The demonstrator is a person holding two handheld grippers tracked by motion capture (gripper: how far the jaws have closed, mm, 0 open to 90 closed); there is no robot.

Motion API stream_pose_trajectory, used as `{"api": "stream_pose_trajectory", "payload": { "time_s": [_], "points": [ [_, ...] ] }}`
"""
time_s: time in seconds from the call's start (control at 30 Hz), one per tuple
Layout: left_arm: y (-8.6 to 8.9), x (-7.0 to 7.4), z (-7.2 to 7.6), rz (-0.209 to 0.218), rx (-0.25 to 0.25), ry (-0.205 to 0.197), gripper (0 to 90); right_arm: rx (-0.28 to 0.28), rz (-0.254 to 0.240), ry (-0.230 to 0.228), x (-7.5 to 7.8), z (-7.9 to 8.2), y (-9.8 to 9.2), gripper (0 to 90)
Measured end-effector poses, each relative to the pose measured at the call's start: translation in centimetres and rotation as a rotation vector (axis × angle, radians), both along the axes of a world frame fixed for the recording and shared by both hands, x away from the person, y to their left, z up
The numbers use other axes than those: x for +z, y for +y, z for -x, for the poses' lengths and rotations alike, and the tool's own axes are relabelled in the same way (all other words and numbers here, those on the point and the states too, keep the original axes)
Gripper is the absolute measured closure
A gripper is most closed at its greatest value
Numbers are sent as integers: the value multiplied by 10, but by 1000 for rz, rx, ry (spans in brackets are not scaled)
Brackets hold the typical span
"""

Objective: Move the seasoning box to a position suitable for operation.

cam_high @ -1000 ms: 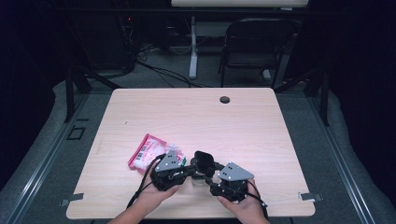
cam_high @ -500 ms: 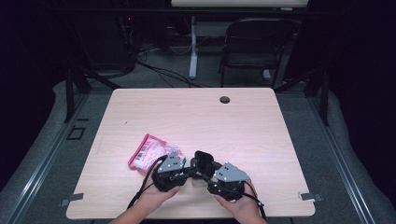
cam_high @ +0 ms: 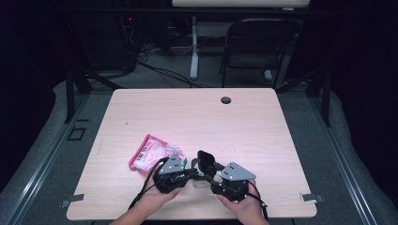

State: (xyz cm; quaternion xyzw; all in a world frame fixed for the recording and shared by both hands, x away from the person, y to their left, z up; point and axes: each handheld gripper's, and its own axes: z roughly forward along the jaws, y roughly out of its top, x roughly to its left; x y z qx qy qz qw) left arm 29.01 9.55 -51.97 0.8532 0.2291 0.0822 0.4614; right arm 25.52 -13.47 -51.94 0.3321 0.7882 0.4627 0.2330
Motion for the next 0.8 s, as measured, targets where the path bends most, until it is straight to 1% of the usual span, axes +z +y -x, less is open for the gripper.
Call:
{"api": "stream_pose_trajectory", "payload": {
  "time_s": [0.17, 0.23, 0.27, 0.33, 0.47, 0.5, 0.53, 0.57, 0.6, 0.63, 0.73, 0.77, 0.8],
  "points": [
    [0, 0, 0, 0, -1, -2, 844, -11, -21, 2, 1, 1, -3, 509],
    [0, 0, 0, 0, -1, -2, 844, -11, -26, 0, 2, 2, -5, 533],
    [0, 0, 0, 0, -1, -2, 844, -13, -48, 5, 4, 4, -7, 550],
    [0, 0, 0, 1, -1, -2, 844, -13, -47, 5, 4, 4, -9, 556],
    [-1, 0, 0, 4, -3, 1, 844, -17, -59, 8, 8, 8, -16, 624],
    [-1, 0, 0, 4, -3, 1, 844, -17, -59, 8, 8, 8, -16, 624],
    [-1, 0, 0, 5, -5, 2, 844, -25, -71, 6, 9, 9, -19, 662],
    [-1, 0, 0, 5, -5, 2, 844, -25, -71, 6, 9, 9, -19, 662],
    [-1, 0, 0, 6, -5, 2, 844, -26, -73, 11, 11, 10, -21, 712],
    [-1, 0, 0, 7, -5, 4, 844, -29, -77, 8, 11, 11, -21, 736],
    [-2, -1, -1, 10, -7, 7, 844, -29, -62, 3, 12, 13, -22, 771],
    [-2, -1, -1, 10, -7, 7, 844, -29, -62, 3, 12, 13, -22, 771],
    [-2, -1, -1, 10, -8, 6, 844, -29, -52, 3, 12, 13, -23, 776]
  ]
}}
